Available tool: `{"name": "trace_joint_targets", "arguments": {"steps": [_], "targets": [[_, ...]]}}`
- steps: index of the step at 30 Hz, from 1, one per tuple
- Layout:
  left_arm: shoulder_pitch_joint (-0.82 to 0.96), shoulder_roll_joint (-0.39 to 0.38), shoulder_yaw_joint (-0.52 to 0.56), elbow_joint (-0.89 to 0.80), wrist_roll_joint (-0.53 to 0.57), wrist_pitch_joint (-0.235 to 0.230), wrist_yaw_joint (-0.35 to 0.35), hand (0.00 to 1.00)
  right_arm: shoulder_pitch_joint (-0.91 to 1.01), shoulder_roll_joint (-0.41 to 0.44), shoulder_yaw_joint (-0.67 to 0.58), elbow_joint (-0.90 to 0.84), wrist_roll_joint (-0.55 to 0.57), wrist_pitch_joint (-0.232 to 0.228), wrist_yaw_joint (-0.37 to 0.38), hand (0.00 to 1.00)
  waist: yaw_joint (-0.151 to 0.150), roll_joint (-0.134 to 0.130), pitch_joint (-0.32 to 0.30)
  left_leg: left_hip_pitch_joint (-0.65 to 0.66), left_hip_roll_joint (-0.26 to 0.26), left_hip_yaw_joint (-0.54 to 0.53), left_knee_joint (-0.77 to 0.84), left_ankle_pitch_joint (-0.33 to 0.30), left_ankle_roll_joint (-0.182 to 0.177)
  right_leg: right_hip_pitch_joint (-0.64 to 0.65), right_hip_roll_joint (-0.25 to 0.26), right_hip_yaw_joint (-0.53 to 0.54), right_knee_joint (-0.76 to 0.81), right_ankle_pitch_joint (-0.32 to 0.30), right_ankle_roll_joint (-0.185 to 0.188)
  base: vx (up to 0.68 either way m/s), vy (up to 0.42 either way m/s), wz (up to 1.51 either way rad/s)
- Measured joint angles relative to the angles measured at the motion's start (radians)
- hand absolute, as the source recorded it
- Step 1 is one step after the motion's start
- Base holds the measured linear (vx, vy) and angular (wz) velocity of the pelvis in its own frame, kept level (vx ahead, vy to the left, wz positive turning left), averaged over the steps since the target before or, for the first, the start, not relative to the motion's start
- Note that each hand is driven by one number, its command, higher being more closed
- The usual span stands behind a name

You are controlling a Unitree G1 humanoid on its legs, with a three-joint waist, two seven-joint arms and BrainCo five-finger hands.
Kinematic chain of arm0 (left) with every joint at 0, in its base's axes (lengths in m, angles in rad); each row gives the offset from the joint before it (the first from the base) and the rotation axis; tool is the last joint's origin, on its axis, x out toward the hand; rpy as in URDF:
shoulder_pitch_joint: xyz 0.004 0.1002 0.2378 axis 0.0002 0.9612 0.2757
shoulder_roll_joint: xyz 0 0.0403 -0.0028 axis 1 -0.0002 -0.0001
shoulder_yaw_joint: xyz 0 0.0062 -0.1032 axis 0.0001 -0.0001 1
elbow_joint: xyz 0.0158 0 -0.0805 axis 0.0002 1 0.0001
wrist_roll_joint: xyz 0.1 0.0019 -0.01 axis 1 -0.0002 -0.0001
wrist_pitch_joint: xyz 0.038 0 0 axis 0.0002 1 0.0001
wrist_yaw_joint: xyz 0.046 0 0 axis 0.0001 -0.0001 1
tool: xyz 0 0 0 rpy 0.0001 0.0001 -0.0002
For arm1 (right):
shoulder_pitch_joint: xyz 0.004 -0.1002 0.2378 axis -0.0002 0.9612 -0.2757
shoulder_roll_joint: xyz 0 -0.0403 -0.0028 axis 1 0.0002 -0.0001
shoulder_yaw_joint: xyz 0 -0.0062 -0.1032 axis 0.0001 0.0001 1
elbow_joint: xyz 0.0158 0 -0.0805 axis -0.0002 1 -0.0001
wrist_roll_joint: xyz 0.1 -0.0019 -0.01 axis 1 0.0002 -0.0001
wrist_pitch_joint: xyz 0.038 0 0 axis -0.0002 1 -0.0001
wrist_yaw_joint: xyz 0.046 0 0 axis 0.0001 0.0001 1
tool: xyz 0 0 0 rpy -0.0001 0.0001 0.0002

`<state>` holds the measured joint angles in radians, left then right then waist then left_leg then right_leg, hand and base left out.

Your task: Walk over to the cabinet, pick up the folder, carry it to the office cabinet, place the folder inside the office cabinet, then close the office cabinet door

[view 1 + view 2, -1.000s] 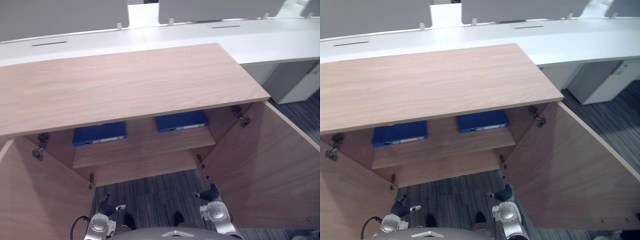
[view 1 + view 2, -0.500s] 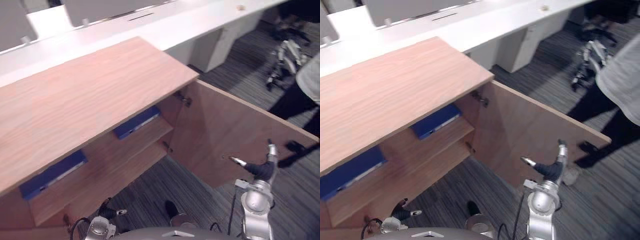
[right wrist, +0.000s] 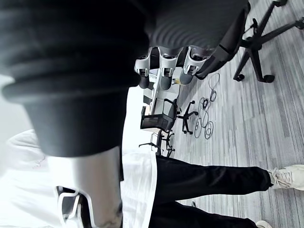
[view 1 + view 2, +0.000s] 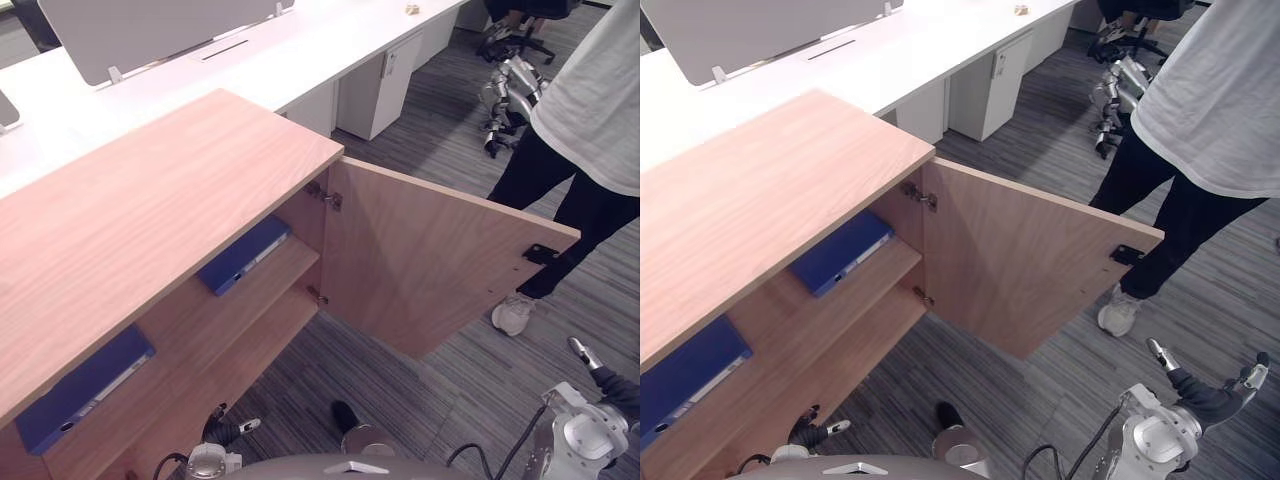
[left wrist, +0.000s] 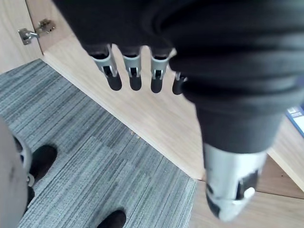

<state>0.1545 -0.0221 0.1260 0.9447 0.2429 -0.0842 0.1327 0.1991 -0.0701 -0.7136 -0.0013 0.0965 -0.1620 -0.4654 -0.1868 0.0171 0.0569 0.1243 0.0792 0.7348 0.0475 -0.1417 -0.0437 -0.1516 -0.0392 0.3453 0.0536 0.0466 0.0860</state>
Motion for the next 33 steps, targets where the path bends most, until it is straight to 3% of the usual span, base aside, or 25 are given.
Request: {"name": "trace_joint_targets", "arguments": {"steps": [8, 10, 16, 21, 29, 33], "targets": [[0.007, 0.033, -0.082, 0.011, -0.002, -0.002, -0.029, 0.0, -0.134, -0.241, 0.045, 0.269, 0.067, -0.007, 0.11, 0.0, 0.011, 0.042, 0.0, -0.018, -0.009, -0.057, -0.014, 0.011, 0.007, 0.02, -0.019, -0.065, -0.041, -0.001, 0.0, 0.04, -0.041, 0.22], [0.004, 0.045, -0.113, 0.011, -0.003, -0.005, -0.034, 0.0, -0.178, -0.312, 0.049, 0.338, 0.073, -0.007, 0.135, 0.0, 0.015, 0.069, 0.016, -0.026, -0.018, -0.079, -0.018, 0.011, 0.008, 0.027, -0.029, -0.097, -0.051, 0.005, 0.009, 0.03, -0.032, 0.22], [0.007, 0.07, -0.155, 0.013, -0.004, -0.006, -0.037, 0.0, -0.264, -0.411, 0.139, 0.472, 0.076, -0.001, 0.175, 0.0, 0.018, 0.111, 0.033, -0.041, -0.018, -0.136, -0.02, 0.011, 0.008, 0.042, -0.038, -0.16, -0.071, 0.008, 0.011, 0.01, -0.055, 0.17], [0.005, 0.072, -0.17, 0.013, -0.004, -0.008, -0.037, 0.0, -0.283, -0.459, 0.146, 0.512, 0.102, 0.003, 0.173, 0.0, 0.016, 0.121, 0.042, -0.056, -0.022, -0.172, -0.019, 0.013, 0.011, 0.047, -0.048, -0.202, -0.076, 0.008, 0.012, -0.04, -0.049, 0.17], [0.003, 0.074, -0.189, 0.013, -0.004, -0.011, -0.037, 0.0, -0.281, -0.46, 0.145, 0.508, 0.112, 0.004, 0.157, 0.0, -0.003, 0.119, 0.051, -0.072, -0.031, -0.22, -0.028, 0.034, 0.031, 0.051, -0.065, -0.254, -0.083, 0.012, 0.021, -0.09, -0.049, 0.17], [-0.007, 0.081, -0.189, 0.013, -0.003, -0.011, -0.037, 0.0, -0.204, -0.415, 0.143, 0.369, 0.109, 0.006, 0.149, 0.0, -0.006, 0.111, 0.056, -0.074, -0.036, -0.243, -0.034, 0.046, 0.032, 0.054, -0.067, -0.272, -0.085, 0.014, 0.024, -0.09, -0.054, 0.1]]}}
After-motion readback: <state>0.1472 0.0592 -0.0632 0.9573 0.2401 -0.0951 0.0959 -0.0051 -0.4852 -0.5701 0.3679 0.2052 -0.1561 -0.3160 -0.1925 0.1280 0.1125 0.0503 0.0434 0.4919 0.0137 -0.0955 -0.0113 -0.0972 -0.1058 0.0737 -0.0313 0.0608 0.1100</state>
